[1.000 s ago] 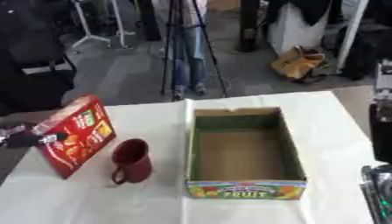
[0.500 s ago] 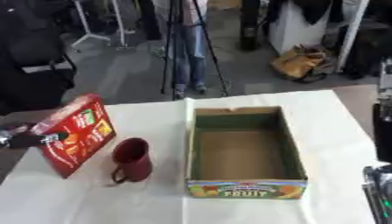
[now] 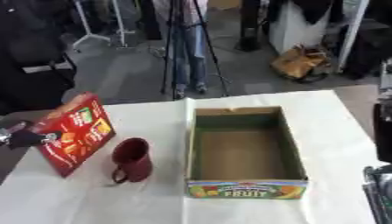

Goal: Pick up objects on the table and place them in the box.

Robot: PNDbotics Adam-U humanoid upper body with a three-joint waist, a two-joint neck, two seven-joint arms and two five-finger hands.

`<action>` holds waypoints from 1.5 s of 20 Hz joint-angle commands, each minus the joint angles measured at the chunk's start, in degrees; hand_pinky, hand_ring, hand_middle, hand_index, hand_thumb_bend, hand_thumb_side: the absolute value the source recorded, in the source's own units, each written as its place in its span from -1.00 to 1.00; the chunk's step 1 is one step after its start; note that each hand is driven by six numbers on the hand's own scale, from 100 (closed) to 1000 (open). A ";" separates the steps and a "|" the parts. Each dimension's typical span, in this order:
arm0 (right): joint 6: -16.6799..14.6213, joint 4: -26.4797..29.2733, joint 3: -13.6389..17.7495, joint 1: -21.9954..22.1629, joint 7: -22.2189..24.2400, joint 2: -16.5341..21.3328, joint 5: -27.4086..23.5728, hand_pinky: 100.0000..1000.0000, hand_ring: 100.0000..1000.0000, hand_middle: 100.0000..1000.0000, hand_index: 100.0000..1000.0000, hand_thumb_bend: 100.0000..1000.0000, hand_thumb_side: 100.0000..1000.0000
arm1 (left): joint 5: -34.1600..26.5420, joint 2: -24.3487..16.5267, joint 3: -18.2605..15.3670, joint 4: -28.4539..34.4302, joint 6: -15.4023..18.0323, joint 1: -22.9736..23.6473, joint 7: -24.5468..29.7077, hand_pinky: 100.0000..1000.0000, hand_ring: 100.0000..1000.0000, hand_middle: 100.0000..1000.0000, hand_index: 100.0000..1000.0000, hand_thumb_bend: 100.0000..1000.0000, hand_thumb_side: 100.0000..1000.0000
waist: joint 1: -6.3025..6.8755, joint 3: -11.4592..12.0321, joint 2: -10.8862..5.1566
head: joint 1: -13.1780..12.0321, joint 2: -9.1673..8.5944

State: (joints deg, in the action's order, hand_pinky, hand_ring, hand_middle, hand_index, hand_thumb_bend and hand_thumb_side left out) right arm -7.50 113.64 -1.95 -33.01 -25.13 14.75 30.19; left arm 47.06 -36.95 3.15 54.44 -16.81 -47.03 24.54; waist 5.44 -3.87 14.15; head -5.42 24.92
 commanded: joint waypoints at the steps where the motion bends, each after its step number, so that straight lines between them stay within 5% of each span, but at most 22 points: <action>1: 0.22 0.95 0.02 -0.89 -0.24 0.22 -0.21 0.95 0.81 0.72 0.69 -1.00 1.00 | -0.11 -1.35 -0.83 0.27 0.39 -1.28 -0.44 0.07 0.31 0.40 0.49 -0.44 0.60 | -0.13 0.11 -0.93 | -0.25 -0.44; 12: 1.09 0.95 0.14 -1.12 -1.49 0.09 -0.06 0.95 0.81 0.72 0.68 -1.00 1.00 | -5.39 -1.19 -0.77 -0.14 1.71 -1.61 1.03 -0.41 -0.12 0.01 0.09 -0.69 0.45 | -0.21 0.05 -0.94 | -0.05 -0.15; 15: 1.31 0.95 0.11 -1.15 -1.62 0.05 0.02 0.96 0.81 0.72 0.68 -1.00 1.00 | -6.56 -1.20 -0.83 -0.01 1.50 -1.78 1.04 -0.60 -0.26 -0.12 -0.06 -1.00 0.35 | -0.24 0.09 -0.99 | -0.01 -0.15; 23: 1.52 0.95 0.06 -1.09 -1.65 -0.03 0.12 0.97 0.82 0.71 0.68 -1.00 1.00 | -5.99 -1.21 -0.45 0.68 -0.28 -1.95 -2.46 -0.84 -0.49 -0.35 -0.16 -1.00 0.10 | -0.20 0.21 -1.12 | -0.04 -0.27; 30: 1.78 0.95 0.14 -1.00 -1.77 -0.11 0.15 0.97 0.82 0.71 0.68 -1.00 1.00 | -5.11 -1.14 -0.50 1.88 -0.43 -1.63 -7.28 -0.97 -0.55 -0.35 -0.15 -0.90 -0.03 | -0.17 0.40 -1.20 | 0.18 -0.44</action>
State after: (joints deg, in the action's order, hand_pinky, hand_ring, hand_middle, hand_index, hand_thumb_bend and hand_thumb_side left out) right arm -5.92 113.64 -1.94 -33.26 -26.80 14.33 30.20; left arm 41.75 -36.48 2.87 55.09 -17.24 -47.59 18.34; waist 5.42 -3.55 14.15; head -5.31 24.92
